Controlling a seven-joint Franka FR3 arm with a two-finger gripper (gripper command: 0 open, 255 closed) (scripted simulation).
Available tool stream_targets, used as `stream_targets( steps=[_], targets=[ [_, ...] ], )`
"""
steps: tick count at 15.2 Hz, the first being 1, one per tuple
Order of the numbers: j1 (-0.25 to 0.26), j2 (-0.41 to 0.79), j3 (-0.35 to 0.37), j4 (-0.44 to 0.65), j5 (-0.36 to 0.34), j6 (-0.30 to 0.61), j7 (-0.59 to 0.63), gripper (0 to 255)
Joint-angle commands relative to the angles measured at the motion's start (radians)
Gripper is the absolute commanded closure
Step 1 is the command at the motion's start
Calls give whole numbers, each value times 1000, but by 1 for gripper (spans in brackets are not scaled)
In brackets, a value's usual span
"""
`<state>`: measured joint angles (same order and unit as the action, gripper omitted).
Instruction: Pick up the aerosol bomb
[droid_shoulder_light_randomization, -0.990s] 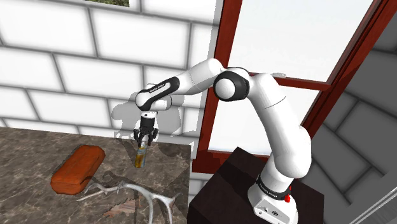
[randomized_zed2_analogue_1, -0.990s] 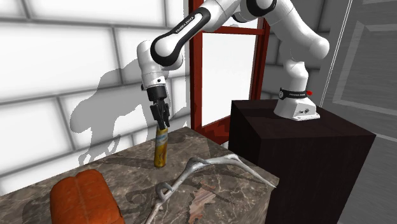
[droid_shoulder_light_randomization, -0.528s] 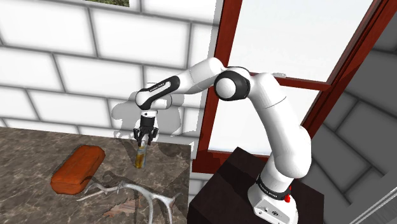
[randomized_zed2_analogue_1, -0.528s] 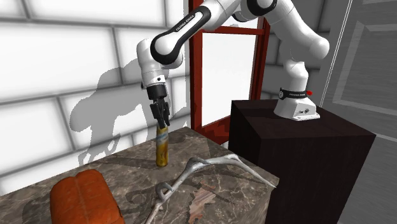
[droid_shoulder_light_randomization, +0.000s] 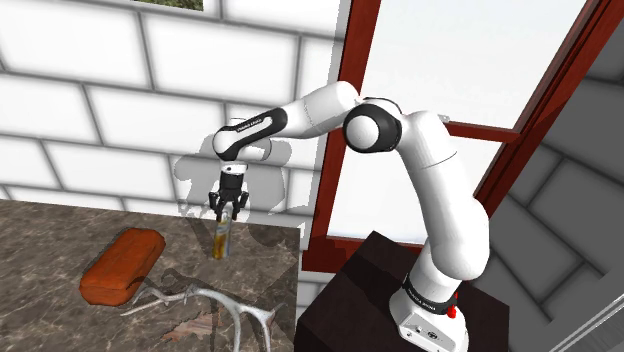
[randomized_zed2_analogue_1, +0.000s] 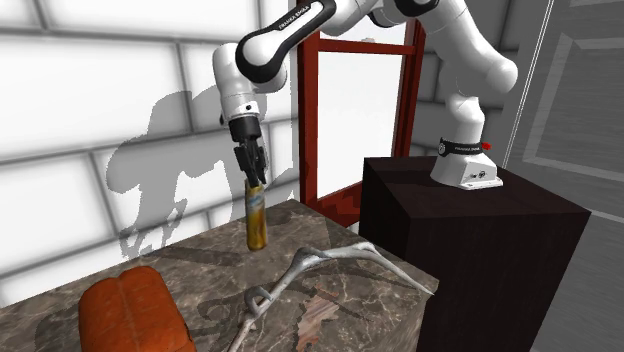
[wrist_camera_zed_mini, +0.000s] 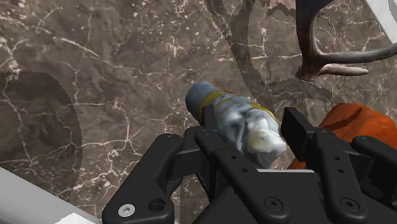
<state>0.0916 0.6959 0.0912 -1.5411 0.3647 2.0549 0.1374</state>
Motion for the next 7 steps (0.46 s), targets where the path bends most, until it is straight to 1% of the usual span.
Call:
stream_targets(
  steps=[1, 5, 7],
  targets=[
    [0, -17, 0, 0, -1, -16, 6, 255],
    [-1, -47, -1, 6, -5, -51, 19, 255],
    [-1, -48, -1, 7, -5, -52, 20, 255]
  ],
)
